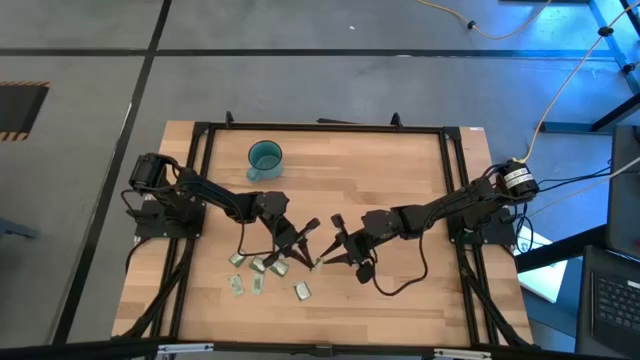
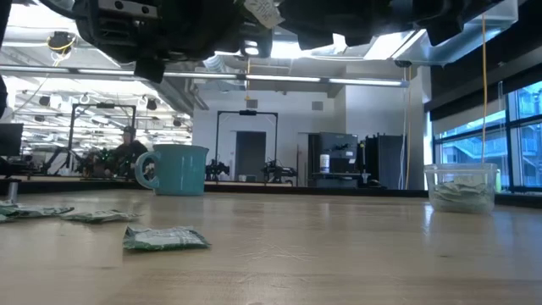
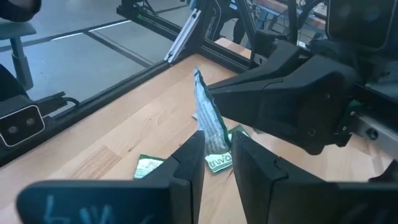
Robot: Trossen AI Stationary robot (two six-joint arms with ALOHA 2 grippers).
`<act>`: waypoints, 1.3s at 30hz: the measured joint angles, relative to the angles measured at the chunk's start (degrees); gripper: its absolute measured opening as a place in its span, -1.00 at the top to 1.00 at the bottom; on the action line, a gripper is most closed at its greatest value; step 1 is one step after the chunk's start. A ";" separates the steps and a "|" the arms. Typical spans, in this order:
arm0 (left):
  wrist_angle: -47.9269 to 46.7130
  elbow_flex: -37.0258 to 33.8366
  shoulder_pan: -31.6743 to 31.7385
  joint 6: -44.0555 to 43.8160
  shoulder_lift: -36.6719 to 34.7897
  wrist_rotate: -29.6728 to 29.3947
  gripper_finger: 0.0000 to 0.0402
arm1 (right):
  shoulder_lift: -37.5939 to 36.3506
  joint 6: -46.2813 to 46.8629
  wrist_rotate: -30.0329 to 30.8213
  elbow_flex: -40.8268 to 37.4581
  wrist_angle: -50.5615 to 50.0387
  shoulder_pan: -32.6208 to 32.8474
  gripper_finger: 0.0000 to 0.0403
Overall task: Pick and place Stevia / Truvia into bins
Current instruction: Put the truvia packet into the transparent bin
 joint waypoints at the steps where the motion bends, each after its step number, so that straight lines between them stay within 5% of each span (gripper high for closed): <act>1: 0.12 0.00 0.00 0.44 0.01 -0.14 0.98 | 0.00 -0.07 -0.01 0.00 -0.01 0.00 0.59; 24: 0.10 0.00 0.01 -2.47 0.00 -4.06 0.97 | 0.00 0.10 -0.12 -0.02 -0.69 0.00 0.95; 39: -5.36 0.02 0.15 -6.05 -0.08 -10.74 0.52 | -5.69 3.15 -0.27 -0.09 -10.83 0.26 0.98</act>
